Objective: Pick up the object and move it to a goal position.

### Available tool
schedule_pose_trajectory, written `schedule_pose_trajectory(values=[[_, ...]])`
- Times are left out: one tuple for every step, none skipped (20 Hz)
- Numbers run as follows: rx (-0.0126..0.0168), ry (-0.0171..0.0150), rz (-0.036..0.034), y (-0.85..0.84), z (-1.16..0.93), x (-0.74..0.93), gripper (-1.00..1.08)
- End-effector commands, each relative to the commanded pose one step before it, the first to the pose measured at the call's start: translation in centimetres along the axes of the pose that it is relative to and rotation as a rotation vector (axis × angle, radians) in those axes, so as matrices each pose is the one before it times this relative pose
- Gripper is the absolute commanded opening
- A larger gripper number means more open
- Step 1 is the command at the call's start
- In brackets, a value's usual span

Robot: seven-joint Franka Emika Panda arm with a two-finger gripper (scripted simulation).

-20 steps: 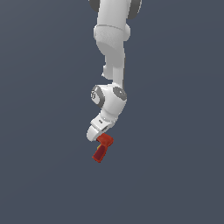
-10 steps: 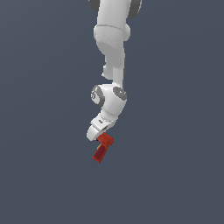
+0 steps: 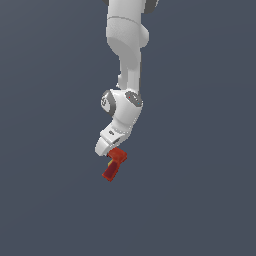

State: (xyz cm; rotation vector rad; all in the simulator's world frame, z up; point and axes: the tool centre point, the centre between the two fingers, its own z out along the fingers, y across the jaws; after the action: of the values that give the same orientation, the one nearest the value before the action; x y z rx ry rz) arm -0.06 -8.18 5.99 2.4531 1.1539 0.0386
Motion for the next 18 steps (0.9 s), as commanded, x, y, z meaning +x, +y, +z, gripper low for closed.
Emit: schedule_pose_trajectory(values=[[-0.00406,0.00320,0.00195,0.830,-1.337,-0.812,-1.00],[0.00000,0.00000,0.00000,0.283,-0.541,-0.420,-1.00],[0.00000,0.00000,0.00000,0.305,-0.581,-0.451,-1.00],[0.00003,0.00007,-0.00048,0.311,-0.622,-0.455,-1.00],[0.00000,0.00000,0.00000,0.346,-0.660,-0.510,-1.00],[0.00000,0.00000,0.00000,0.365,-0.695,-0.536,-1.00],[0.00011,0.00009,-0.00047,0.368,-0.726,-0.535,-1.00],[0.00000,0.00000,0.00000,0.399,-0.761,-0.584,-1.00],[0.00019,0.00014,-0.00043,0.395,-0.774,-0.572,-1.00],[0.00000,0.00000,0.00000,0.414,-0.791,-0.602,-1.00],[0.00027,0.00021,-0.00035,0.409,-0.793,-0.589,-1.00],[0.00000,0.00000,0.00000,0.425,-0.815,-0.616,-1.00],[0.00044,0.00039,-0.00036,0.422,-0.815,-0.603,-1.00],[0.00000,0.00000,0.00000,0.439,-0.845,-0.633,-1.00],[0.00032,0.00032,-0.00017,0.443,-0.852,-0.634,-1.00],[0.00032,0.00034,-0.00015,0.453,-0.872,-0.646,-1.00],[0.00032,0.00035,-0.00012,0.463,-0.891,-0.659,-1.00],[0.00031,0.00037,-0.00010,0.467,-0.897,-0.662,-1.00]])
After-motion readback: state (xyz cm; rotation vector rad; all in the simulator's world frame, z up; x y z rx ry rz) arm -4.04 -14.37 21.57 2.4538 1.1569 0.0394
